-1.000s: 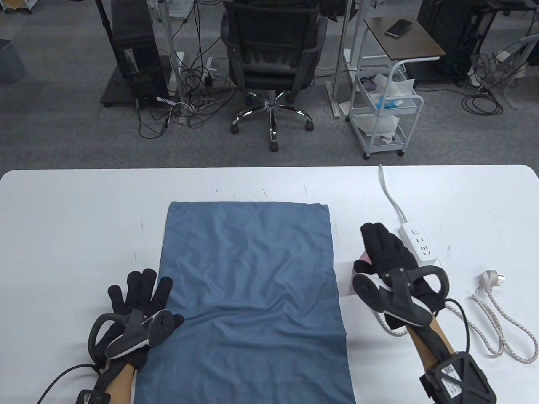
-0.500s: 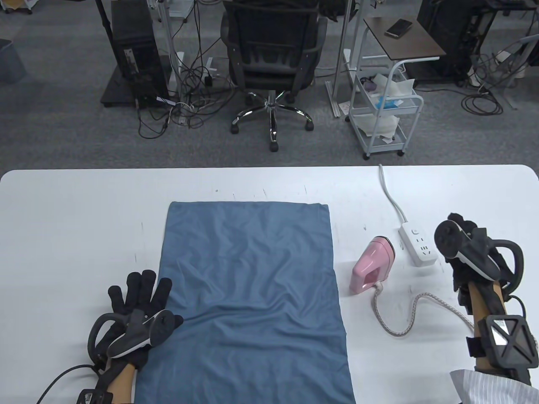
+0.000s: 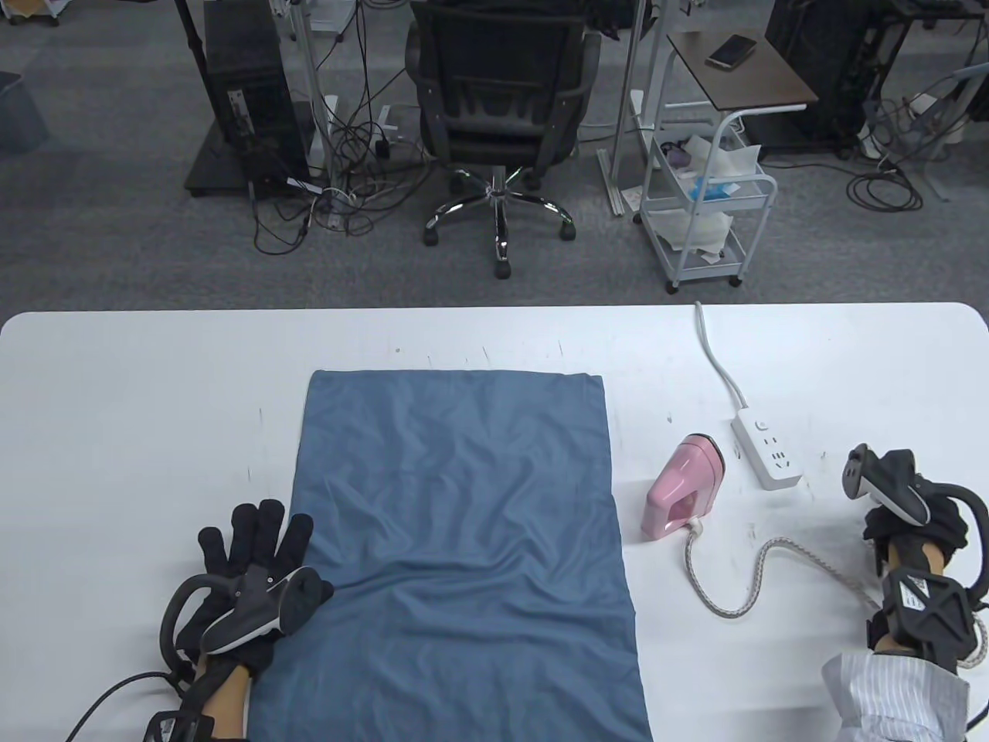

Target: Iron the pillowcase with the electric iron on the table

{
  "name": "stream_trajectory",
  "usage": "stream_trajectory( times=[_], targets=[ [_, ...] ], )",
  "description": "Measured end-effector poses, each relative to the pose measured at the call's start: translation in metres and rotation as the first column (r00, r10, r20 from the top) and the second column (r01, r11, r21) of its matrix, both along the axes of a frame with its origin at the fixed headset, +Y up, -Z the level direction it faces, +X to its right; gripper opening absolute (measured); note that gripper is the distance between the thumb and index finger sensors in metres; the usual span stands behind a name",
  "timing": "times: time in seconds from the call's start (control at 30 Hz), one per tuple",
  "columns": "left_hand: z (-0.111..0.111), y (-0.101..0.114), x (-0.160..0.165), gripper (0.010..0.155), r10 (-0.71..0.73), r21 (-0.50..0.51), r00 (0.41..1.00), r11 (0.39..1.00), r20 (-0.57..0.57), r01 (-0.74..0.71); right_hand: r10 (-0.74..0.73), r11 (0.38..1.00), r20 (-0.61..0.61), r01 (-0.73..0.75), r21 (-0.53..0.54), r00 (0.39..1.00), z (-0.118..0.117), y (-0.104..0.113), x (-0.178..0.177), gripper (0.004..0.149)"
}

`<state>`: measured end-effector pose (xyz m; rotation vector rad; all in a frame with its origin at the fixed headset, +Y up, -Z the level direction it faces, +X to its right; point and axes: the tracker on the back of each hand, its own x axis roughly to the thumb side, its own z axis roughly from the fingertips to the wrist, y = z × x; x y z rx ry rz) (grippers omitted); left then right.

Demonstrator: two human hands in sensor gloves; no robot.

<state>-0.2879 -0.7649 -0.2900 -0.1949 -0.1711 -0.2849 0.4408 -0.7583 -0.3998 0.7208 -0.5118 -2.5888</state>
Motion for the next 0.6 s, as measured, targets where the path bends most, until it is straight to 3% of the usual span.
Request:
stream_trajectory(
  times=[0.1, 0.27, 0.6],
  targets=[
    [-0.0003, -0.0002, -0.0001, 0.089, -0.002, 0.001, 1.0, 1.0, -0.002, 0.002, 0.02, 0.999, -0.007, -0.02, 0.028, 1.0, -0.0001, -0.0012, -0.0005, 0.076],
    [0.0001, 0.001, 0.0003, 0.089, -0.011, 0.003, 1.0, 1.0, -0.001, 0.011, 0.08, 0.996, -0.007, -0.08, -0.031, 0.997, -0.0026, -0.0048, -0.005, 0.078],
    [0.0, 0.0014, 0.0001, 0.089, -0.007, 0.009, 1.0, 1.0, 0.005, 0.007, 0.138, 0.989, -0.019, -0.139, -0.044, 0.99, 0.0013, -0.0027, -0.0102, 0.074]
  ],
)
